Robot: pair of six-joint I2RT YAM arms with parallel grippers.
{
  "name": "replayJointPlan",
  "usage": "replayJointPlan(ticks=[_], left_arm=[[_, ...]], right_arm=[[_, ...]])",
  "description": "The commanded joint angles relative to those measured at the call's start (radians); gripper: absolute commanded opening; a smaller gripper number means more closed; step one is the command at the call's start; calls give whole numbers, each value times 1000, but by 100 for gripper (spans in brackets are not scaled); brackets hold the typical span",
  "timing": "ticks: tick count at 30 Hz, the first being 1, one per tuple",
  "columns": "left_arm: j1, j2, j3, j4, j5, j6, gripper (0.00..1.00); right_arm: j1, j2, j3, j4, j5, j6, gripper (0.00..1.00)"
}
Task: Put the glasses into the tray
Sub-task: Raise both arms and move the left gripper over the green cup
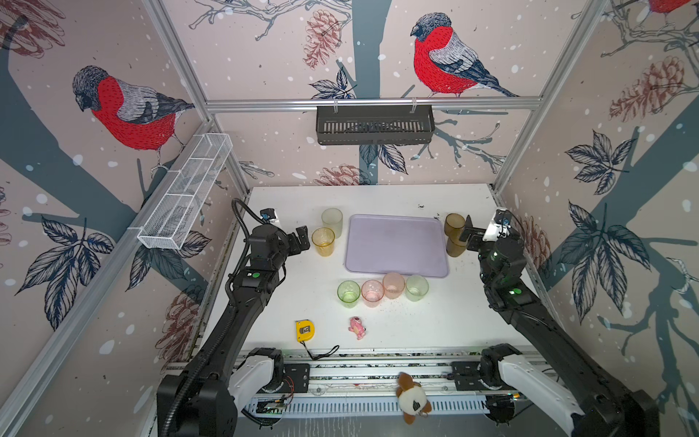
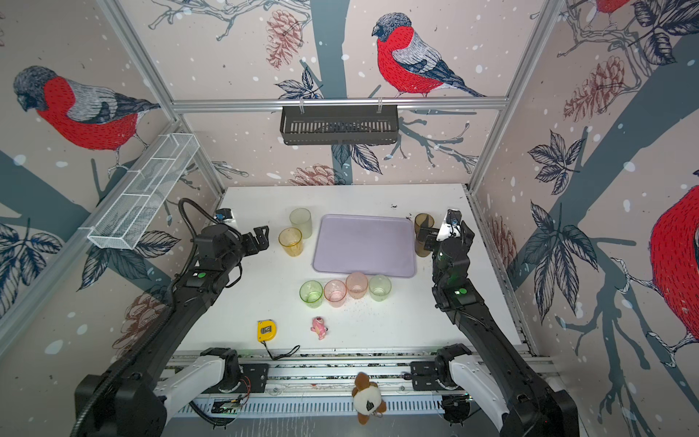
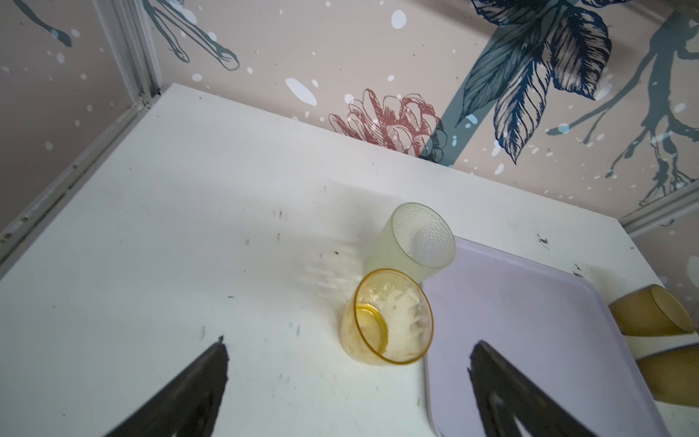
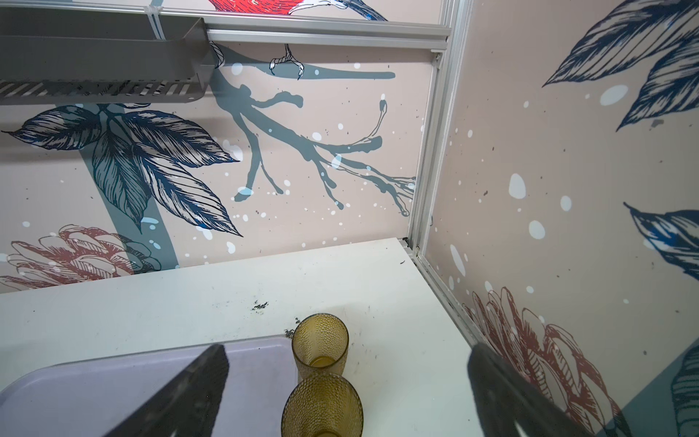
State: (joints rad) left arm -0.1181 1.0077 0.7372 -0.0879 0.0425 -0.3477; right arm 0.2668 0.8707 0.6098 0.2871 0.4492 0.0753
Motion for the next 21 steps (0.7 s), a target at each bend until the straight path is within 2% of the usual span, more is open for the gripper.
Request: replayJointPlan(ticks=[1, 5, 11, 14, 21], left_arm=[[-20, -45, 24, -202, 14, -79, 99], [-29, -79, 61, -328, 19, -166, 99], [-62, -60, 159, -483, 33, -246, 99], [-79, 1, 250, -589, 84, -250, 99], [-169, 74, 428, -801, 59, -286, 99]], right_arm=[[10, -9, 89, -182, 64, 44, 100], [12, -2, 192, -296, 90, 115, 100], [33, 14, 312, -407, 62, 175, 100], [59, 62, 392, -506, 62, 233, 100], [163, 220, 554, -652, -11, 235, 100]])
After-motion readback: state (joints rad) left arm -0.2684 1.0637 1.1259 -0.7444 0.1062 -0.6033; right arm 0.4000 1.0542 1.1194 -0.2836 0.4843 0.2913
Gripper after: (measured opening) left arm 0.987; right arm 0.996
